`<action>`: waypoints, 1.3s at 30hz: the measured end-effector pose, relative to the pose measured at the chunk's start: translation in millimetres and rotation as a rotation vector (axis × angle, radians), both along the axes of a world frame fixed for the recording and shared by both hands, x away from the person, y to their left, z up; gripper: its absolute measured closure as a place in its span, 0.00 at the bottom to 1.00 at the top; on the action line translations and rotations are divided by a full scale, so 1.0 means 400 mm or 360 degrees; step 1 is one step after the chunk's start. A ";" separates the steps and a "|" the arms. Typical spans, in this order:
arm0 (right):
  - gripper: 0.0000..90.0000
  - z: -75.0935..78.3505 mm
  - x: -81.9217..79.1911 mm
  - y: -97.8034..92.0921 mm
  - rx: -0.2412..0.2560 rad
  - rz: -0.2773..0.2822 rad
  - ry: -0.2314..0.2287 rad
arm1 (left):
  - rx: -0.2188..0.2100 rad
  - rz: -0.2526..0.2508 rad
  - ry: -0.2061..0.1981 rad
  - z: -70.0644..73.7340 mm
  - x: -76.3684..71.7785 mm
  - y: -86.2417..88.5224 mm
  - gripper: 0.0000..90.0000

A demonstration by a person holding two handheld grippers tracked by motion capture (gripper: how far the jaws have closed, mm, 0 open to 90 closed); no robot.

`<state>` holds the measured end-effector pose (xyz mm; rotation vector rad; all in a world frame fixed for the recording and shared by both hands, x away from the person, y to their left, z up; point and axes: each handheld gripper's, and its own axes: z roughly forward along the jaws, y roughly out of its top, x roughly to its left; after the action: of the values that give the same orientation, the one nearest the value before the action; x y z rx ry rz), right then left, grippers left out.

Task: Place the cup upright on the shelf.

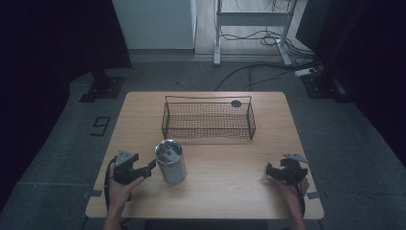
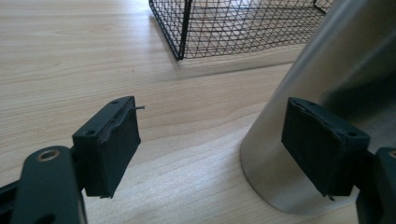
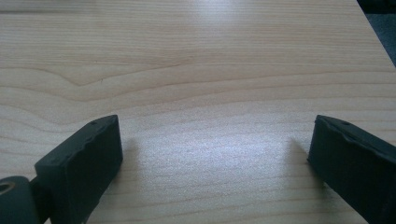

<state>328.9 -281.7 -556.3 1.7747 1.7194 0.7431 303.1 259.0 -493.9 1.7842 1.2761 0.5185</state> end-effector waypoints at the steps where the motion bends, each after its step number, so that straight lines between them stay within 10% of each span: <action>1: 0.03 0.000 0.000 0.000 0.0000 0.0000 0.0000 | -0.0002 0.0000 0.0000 0.001 -0.001 0.000 0.21; 10: 0.03 0.000 0.000 0.000 0.0001 -0.0003 0.0000 | -0.0030 0.0031 0.0018 0.002 -0.007 0.008 0.19; 39: 0.05 0.001 -0.001 -0.002 -0.0002 -0.0024 -0.0007 | -0.0038 -0.0243 -0.0023 0.042 -0.061 -0.016 0.14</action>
<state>328.4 -282.5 -556.1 1.7821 1.7010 0.7389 278.8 252.7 -476.9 1.8372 1.1213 0.4276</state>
